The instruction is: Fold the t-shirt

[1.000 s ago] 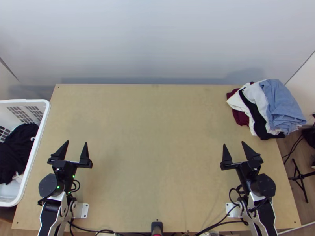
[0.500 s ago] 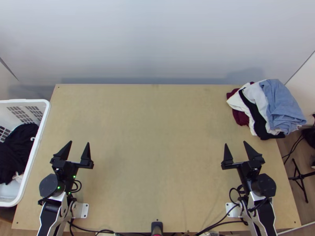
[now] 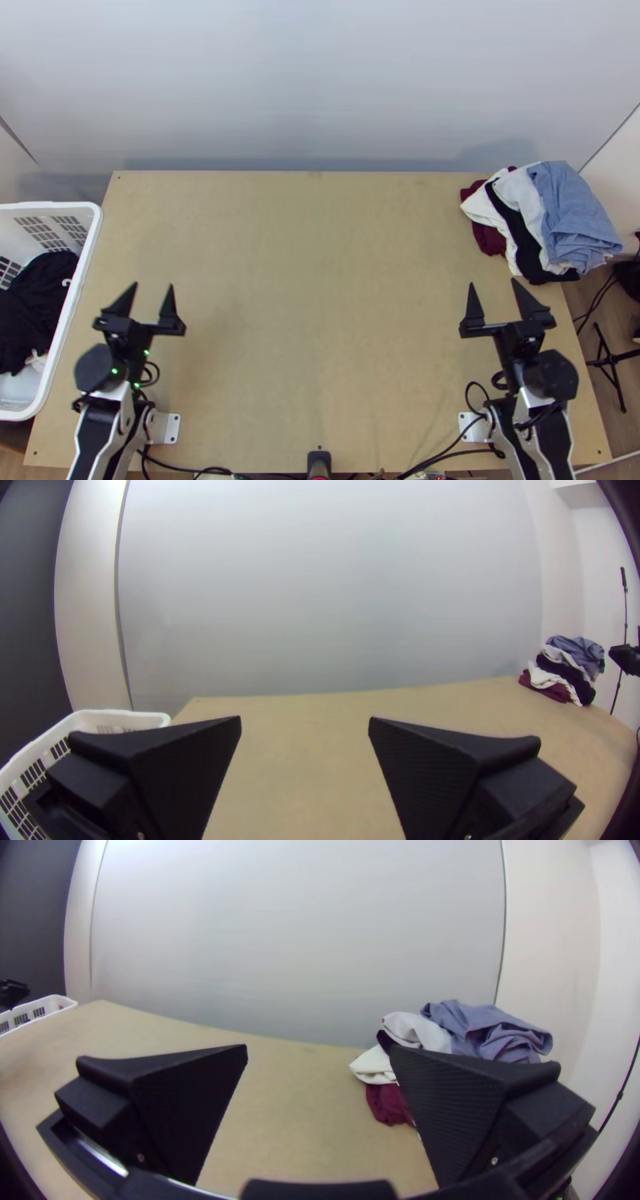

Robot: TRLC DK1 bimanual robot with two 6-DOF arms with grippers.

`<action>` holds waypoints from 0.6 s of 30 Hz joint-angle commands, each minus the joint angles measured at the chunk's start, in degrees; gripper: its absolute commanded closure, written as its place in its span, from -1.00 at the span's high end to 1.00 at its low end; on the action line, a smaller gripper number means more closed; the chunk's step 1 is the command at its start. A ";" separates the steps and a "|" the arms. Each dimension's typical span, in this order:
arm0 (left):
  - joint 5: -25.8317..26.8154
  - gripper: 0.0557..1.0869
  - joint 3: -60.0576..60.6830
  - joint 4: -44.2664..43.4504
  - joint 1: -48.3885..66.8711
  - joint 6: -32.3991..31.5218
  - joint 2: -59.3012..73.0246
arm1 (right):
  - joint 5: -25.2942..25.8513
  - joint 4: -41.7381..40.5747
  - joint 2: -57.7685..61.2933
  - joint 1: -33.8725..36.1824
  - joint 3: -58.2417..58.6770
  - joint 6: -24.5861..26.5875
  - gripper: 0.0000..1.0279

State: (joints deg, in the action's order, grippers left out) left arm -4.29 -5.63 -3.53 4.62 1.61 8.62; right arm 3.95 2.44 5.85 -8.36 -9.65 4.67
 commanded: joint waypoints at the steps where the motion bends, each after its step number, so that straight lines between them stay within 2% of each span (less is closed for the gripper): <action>1: 0.16 0.81 -13.62 6.87 -1.63 0.50 17.22 | 0.98 4.68 10.85 -0.69 -11.27 -2.29 0.93; 5: 0.16 0.82 -25.66 14.52 -0.76 0.33 24.42 | 1.59 8.11 19.03 -1.92 -21.20 -4.31 0.93; 10: -0.19 0.82 -42.27 26.38 2.23 -3.63 31.54 | 1.68 12.24 29.92 -2.01 -36.40 -4.14 0.88; 15: -3.62 0.83 -53.26 30.95 3.02 -3.36 37.78 | 1.68 14.09 41.00 -3.94 -46.69 -1.77 0.88; 18: -4.41 0.83 -62.40 36.58 1.44 -2.92 44.38 | 1.68 14.53 48.21 -4.91 -52.58 -0.54 0.88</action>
State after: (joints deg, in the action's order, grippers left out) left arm -6.44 -50.39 23.75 6.66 -1.19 41.58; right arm 5.58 14.68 39.57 -11.33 -48.31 2.00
